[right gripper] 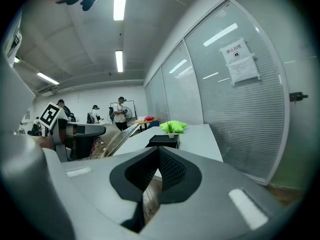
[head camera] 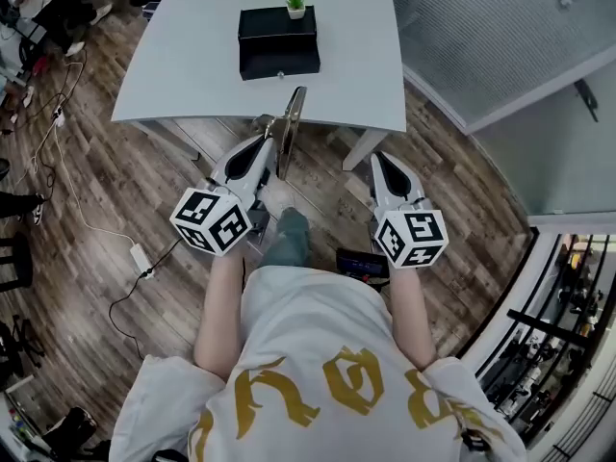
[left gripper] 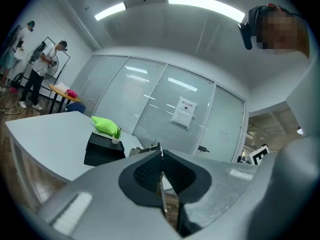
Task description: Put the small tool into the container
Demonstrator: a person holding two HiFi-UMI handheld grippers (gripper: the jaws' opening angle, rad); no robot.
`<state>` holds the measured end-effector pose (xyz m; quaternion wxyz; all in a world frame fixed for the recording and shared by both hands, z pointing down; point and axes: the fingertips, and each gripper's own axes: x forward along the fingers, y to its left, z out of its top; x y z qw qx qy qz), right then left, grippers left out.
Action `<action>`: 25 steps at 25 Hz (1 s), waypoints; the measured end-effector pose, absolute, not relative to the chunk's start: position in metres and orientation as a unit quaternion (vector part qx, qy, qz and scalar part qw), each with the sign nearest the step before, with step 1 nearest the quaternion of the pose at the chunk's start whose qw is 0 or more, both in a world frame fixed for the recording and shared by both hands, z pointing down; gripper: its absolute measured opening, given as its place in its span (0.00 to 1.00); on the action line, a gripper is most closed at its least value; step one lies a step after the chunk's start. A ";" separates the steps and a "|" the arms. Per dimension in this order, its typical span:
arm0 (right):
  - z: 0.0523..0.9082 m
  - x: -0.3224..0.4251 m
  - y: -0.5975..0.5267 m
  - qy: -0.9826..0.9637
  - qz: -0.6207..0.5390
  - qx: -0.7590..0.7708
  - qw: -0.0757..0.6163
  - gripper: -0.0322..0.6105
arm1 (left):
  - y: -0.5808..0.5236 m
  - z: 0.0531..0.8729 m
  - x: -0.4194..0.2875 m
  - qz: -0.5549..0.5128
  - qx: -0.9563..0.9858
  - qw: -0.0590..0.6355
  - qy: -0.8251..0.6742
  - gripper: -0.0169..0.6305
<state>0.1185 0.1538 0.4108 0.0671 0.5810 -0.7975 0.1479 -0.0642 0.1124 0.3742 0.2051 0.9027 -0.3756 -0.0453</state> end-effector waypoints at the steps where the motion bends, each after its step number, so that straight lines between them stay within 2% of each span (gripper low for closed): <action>1: 0.414 0.118 0.137 -0.797 0.149 0.581 0.071 0.07 | 0.094 0.377 -0.064 -0.044 0.903 0.207 -0.375 0.04; 6: 0.425 0.115 0.042 -0.793 0.165 0.581 0.086 0.07 | -0.004 0.395 -0.065 -0.040 0.906 0.221 -0.360 0.04; 13: 0.436 0.111 -0.081 -0.785 0.163 0.587 0.110 0.07 | -0.130 0.425 -0.073 0.020 0.911 0.225 -0.345 0.04; 25: 0.453 0.124 -0.149 -0.776 0.174 0.592 0.129 0.07 | -0.195 0.461 -0.051 0.074 0.928 0.223 -0.288 0.04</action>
